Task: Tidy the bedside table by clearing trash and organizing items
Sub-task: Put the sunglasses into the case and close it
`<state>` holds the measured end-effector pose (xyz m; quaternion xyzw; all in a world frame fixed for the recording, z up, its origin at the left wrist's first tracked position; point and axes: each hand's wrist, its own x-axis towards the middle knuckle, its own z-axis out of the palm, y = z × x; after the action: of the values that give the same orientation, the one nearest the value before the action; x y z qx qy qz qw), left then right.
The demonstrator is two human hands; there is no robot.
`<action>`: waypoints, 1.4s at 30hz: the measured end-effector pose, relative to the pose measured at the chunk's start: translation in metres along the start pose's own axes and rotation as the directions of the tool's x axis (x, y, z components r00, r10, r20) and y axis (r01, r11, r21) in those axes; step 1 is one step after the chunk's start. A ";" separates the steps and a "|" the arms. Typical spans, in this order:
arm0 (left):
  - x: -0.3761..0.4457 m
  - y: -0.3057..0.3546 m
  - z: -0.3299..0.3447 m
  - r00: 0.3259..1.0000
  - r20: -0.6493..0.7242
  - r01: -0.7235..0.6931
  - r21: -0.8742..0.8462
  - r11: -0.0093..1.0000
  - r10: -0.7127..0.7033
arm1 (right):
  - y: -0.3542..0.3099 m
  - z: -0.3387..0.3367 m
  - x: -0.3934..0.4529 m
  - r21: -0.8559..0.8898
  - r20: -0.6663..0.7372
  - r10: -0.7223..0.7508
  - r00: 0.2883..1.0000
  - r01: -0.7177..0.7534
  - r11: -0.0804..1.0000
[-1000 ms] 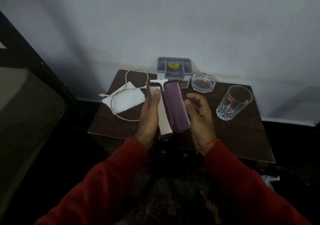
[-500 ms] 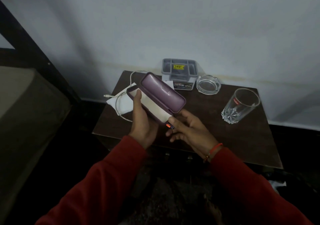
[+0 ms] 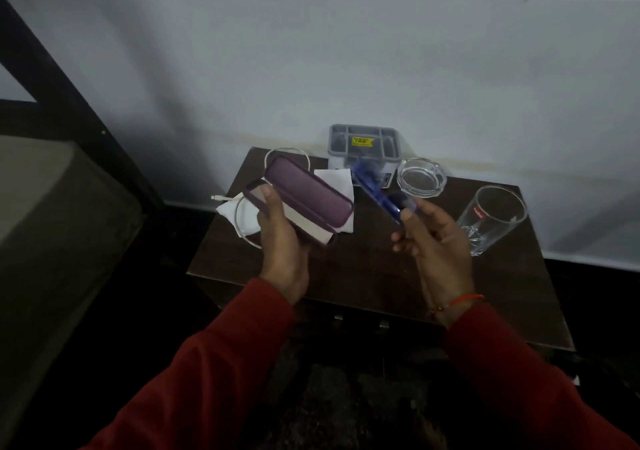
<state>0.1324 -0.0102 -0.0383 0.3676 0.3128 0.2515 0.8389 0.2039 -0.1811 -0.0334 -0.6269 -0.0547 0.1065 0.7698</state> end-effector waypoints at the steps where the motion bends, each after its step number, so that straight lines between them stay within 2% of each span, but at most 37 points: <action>1: 0.000 -0.003 0.000 1.000 -0.010 0.018 0.026 0.999 -0.018 | -0.004 0.003 -0.004 0.015 0.003 -0.034 0.999 0.034 0.999; 3: -0.003 -0.009 0.003 0.999 0.012 0.045 0.041 0.998 -0.046 | -0.008 0.010 -0.012 0.034 0.046 -0.065 0.997 0.063 0.997; 6: -0.009 -0.016 0.010 0.992 0.103 0.067 -0.002 0.998 -0.067 | -0.001 0.024 -0.020 0.003 0.101 -0.021 0.995 0.020 1.000; 9: -0.018 -0.017 0.016 0.978 0.151 0.152 -0.050 0.987 -0.143 | 0.011 0.033 -0.026 -0.119 0.119 0.006 0.993 0.008 0.993; 12: -0.020 -0.020 0.015 0.970 0.180 0.174 -0.039 0.984 -0.165 | 0.018 0.033 -0.028 -0.289 0.169 -0.095 0.981 0.141 0.947; 15: -0.018 -0.020 0.013 0.987 0.143 0.084 -0.031 0.996 -0.079 | 0.019 0.027 -0.027 -0.462 0.292 -0.186 0.938 0.309 0.831; 18: -0.022 -0.020 0.015 0.987 0.127 0.098 -0.032 0.995 -0.094 | 0.016 0.023 -0.024 -0.661 0.375 -0.203 0.905 0.414 0.625; 21: -0.026 -0.020 0.017 0.982 0.149 0.117 -0.019 0.993 -0.113 | 0.010 0.022 -0.025 -0.713 0.381 -0.267 0.885 0.465 0.525; 23: -0.024 -0.020 0.016 0.988 0.130 0.091 -0.030 0.995 -0.087 | 0.004 0.024 -0.029 -0.709 0.352 -0.373 0.858 0.505 0.492; 25: -0.018 -0.018 0.013 0.993 0.083 0.082 -0.048 0.995 -0.078 | 0.000 0.022 -0.028 -0.685 0.275 -0.497 0.823 0.531 0.499; 27: -0.013 -0.018 0.011 0.993 0.043 0.112 -0.029 0.993 -0.110 | 0.002 0.020 -0.023 -0.629 0.184 -0.515 0.837 0.503 0.593; 30: -0.011 -0.023 0.010 0.985 0.047 0.168 -0.027 0.985 -0.167 | 0.010 0.020 -0.016 -0.485 0.129 -0.254 0.959 0.284 0.827; 32: -0.014 -0.022 0.013 0.969 0.082 0.239 -0.064 0.969 -0.233 | 0.014 0.020 -0.017 -0.411 0.190 -0.164 0.968 0.230 0.882; 34: -0.013 -0.023 0.013 0.943 0.119 0.321 -0.076 0.944 -0.311 | 0.018 0.021 -0.019 -0.406 0.318 -0.185 0.930 0.310 0.860; 36: -0.017 -0.020 0.017 0.952 0.140 0.282 -0.043 0.958 -0.274 | 0.020 0.024 -0.023 -0.451 0.413 -0.187 0.891 0.379 0.808; 38: -0.019 -0.020 0.021 0.971 0.097 0.216 0.019 0.976 -0.217 | 0.024 0.025 -0.023 -0.452 0.415 -0.238 0.878 0.425 0.784; 40: -0.017 -0.023 0.021 0.974 0.111 0.194 0.040 0.980 -0.197 | 0.024 0.024 -0.022 -0.446 0.400 -0.230 0.887 0.408 0.797; 42: -0.015 -0.022 0.019 0.976 0.127 0.180 0.007 0.984 -0.179 | 0.023 0.019 -0.018 -0.551 0.436 -0.191 0.880 0.428 0.716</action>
<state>0.1396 -0.0422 -0.0406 0.3510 0.2901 0.1515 0.8773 0.1801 -0.1627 -0.0510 -0.8006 -0.3282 0.0581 0.4980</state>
